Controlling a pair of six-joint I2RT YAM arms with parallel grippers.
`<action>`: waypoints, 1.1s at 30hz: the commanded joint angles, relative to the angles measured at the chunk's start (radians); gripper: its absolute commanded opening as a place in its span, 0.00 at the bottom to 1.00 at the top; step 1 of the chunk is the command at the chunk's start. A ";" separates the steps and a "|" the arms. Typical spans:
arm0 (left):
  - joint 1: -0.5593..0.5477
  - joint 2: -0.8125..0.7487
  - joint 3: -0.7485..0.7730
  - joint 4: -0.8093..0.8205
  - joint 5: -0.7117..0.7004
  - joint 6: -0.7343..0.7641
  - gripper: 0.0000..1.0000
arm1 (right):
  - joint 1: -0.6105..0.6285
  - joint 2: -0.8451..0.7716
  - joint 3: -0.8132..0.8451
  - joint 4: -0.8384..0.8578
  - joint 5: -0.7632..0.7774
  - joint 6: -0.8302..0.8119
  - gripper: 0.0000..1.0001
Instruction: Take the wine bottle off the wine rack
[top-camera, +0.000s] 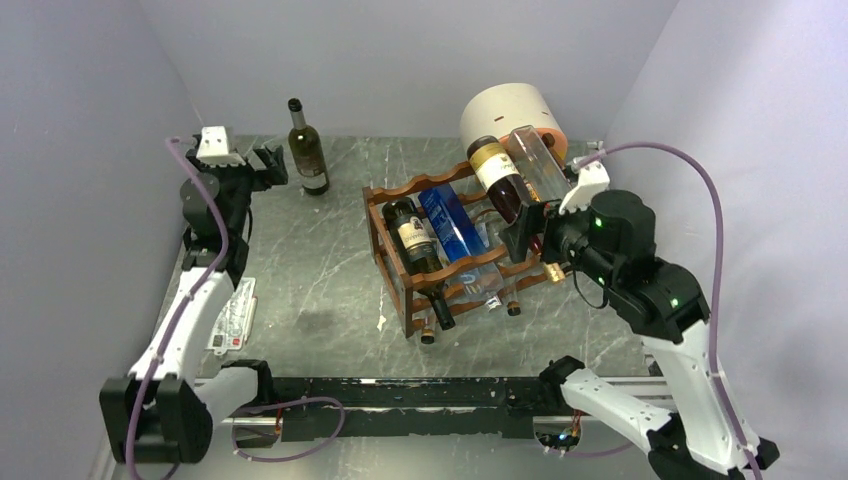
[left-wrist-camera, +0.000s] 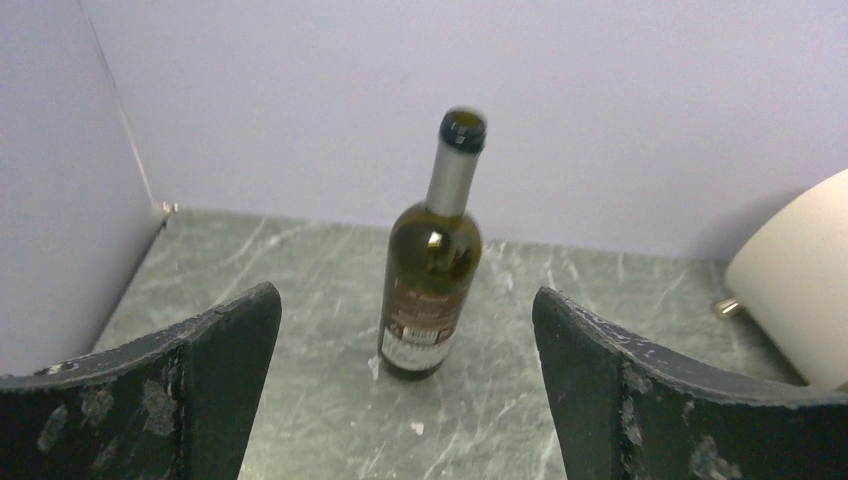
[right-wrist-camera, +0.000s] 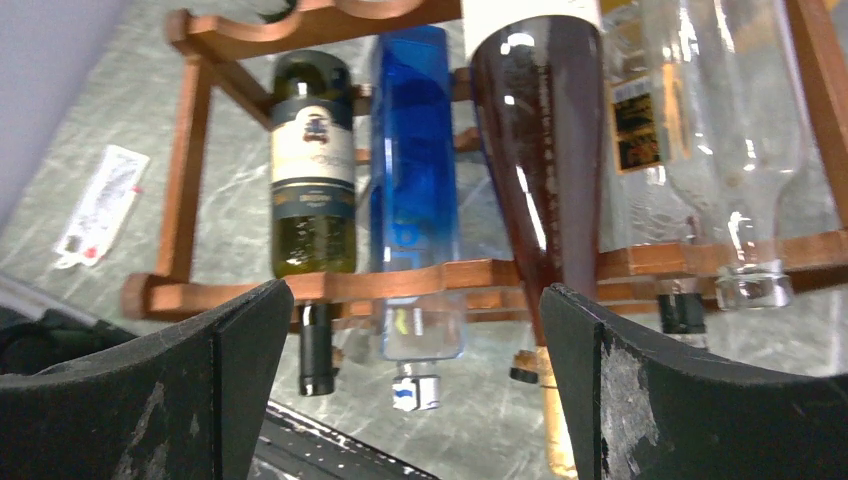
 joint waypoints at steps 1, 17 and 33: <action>-0.006 -0.108 -0.041 0.007 0.119 0.027 0.99 | 0.003 0.093 0.074 -0.106 0.153 -0.025 1.00; -0.192 -0.198 0.002 -0.046 0.417 0.156 0.94 | 0.002 0.364 -0.017 0.020 0.349 -0.187 0.92; -0.198 -0.189 0.016 -0.060 0.456 0.162 0.89 | -0.002 0.358 -0.131 0.223 0.299 -0.326 0.84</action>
